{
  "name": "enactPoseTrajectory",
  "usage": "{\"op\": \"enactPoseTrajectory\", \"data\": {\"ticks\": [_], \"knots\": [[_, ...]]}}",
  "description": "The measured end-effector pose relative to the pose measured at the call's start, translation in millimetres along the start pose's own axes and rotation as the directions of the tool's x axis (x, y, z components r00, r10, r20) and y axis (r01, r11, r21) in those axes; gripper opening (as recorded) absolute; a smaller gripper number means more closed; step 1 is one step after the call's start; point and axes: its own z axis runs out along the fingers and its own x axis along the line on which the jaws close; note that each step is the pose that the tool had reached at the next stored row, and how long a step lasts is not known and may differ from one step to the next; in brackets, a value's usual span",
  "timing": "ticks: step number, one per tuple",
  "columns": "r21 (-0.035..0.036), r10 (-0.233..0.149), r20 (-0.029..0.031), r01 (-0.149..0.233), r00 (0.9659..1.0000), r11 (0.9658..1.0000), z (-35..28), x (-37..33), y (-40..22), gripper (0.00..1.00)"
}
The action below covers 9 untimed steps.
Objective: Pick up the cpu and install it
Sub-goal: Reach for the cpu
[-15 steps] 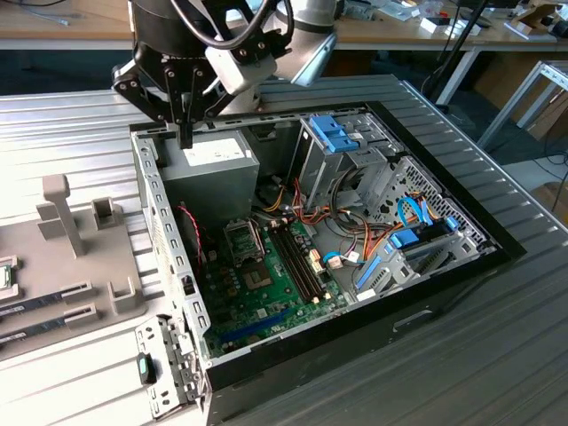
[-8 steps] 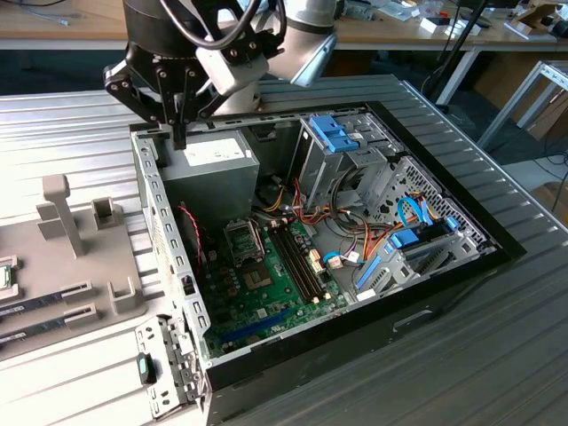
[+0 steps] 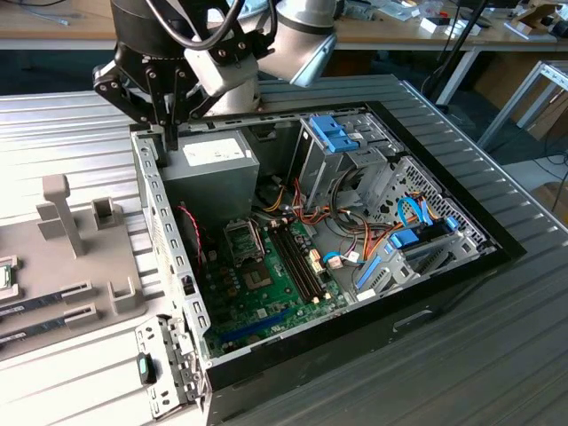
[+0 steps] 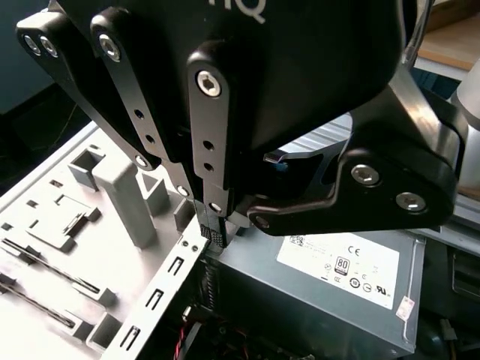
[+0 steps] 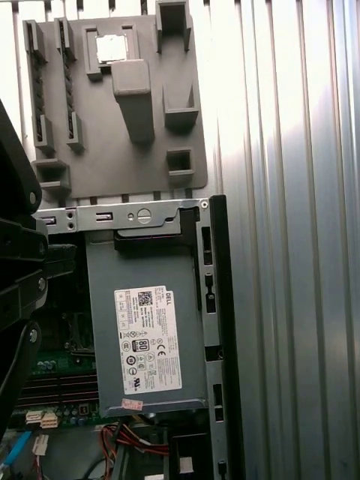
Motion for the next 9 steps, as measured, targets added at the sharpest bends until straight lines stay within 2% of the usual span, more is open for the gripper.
{"op": "enactPoseTrajectory", "data": {"ticks": [9], "knots": [[-0.0001, 0.000, 0.0001, 0.000, 1.0000, 1.0000, -0.3, 13.5, -1.0, 0.11]]}}
